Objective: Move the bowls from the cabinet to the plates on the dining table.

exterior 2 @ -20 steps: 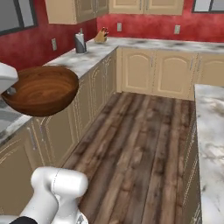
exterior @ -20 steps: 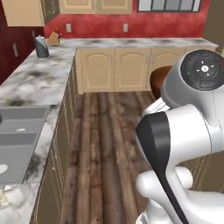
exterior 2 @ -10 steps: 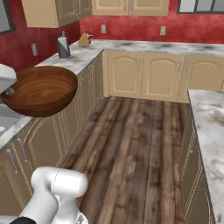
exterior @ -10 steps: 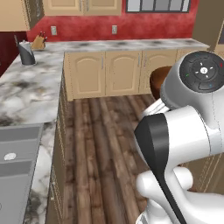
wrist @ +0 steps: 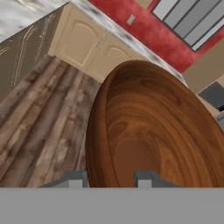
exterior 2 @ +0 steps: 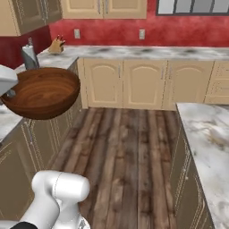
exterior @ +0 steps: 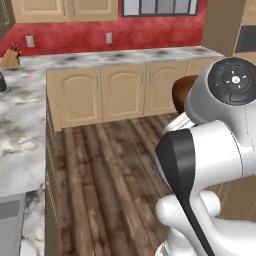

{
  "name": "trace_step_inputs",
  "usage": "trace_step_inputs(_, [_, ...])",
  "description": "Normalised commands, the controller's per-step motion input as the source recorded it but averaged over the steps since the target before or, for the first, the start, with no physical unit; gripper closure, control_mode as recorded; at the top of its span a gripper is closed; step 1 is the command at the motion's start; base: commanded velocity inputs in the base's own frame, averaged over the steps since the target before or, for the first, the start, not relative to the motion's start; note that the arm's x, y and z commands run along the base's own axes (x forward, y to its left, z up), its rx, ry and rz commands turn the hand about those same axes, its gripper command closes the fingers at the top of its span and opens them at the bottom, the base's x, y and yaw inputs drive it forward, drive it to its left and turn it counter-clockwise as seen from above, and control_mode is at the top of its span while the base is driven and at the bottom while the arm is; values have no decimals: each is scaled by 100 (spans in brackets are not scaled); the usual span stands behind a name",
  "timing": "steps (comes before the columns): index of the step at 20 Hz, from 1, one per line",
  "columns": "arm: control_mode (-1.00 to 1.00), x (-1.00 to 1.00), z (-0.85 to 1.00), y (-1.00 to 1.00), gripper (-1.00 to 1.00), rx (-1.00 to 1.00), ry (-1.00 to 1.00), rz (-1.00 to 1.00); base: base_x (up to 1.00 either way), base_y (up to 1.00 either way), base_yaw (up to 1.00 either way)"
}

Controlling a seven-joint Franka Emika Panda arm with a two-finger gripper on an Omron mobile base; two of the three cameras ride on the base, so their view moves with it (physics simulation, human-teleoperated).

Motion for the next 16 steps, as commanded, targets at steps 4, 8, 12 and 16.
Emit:
trace_step_inputs(4, [100,0,0,0,100,0,0,0,96,24,-29])
trace_step_inputs(8, [100,0,0,0,100,0,0,0,92,26,-30])
trace_step_inputs(12, [100,0,0,0,100,0,0,0,91,33,-31])
trace_step_inputs(16, [100,0,0,0,100,0,0,0,93,33,-30])
